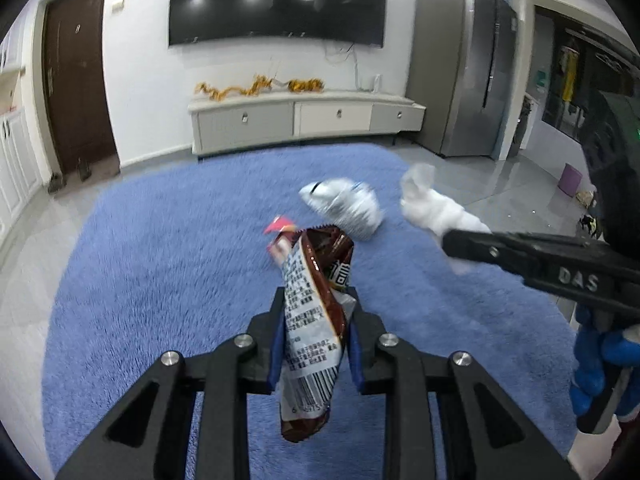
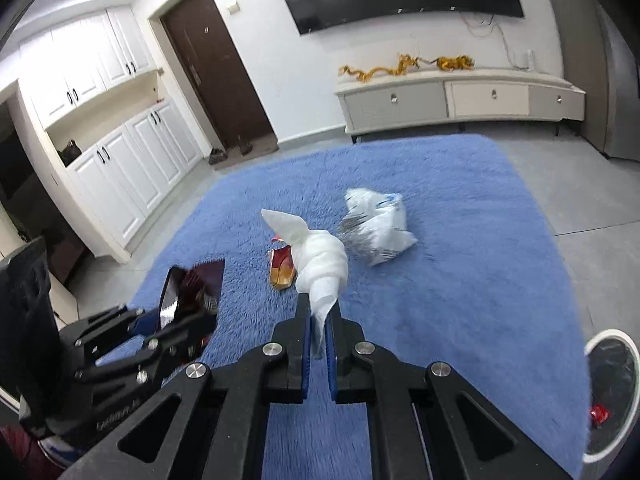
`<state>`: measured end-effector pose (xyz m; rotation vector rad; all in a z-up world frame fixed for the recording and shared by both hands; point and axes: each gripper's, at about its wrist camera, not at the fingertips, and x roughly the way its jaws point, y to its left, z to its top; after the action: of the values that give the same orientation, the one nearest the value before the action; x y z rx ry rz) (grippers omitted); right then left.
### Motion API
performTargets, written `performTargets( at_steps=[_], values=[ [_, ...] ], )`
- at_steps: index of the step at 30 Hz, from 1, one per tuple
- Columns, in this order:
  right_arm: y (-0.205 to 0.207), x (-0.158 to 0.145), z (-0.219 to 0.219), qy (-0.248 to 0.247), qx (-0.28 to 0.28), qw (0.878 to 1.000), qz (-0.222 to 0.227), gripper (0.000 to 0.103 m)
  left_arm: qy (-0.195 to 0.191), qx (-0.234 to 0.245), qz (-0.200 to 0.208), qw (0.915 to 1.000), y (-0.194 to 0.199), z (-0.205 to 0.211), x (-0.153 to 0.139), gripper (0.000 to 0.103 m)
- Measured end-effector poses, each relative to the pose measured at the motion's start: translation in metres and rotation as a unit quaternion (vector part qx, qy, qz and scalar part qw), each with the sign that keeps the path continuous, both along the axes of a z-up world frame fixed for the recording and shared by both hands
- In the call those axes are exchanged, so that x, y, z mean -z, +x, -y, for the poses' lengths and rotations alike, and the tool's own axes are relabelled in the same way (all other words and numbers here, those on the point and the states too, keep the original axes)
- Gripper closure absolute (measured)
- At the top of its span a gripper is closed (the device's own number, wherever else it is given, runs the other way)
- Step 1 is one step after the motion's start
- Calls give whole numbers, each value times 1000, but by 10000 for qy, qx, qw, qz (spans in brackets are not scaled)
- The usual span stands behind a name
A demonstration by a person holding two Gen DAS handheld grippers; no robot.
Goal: Collect trash
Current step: 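Carry both items over the trash bin and open both grippers to drop them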
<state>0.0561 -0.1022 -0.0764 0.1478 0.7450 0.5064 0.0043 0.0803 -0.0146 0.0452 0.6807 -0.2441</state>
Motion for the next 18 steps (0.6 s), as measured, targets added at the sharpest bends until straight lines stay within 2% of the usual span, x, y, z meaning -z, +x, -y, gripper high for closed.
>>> performTargets(
  at_steps=[8, 18],
  values=[
    [-55, -12, 62, -177, 628, 9976, 212, 97, 419, 645, 499, 9958, -32, 68, -29, 79],
    [-95, 2, 156, -160, 1717, 9849, 172, 97, 705, 1617, 585, 9826, -36, 169, -31, 79]
  ],
)
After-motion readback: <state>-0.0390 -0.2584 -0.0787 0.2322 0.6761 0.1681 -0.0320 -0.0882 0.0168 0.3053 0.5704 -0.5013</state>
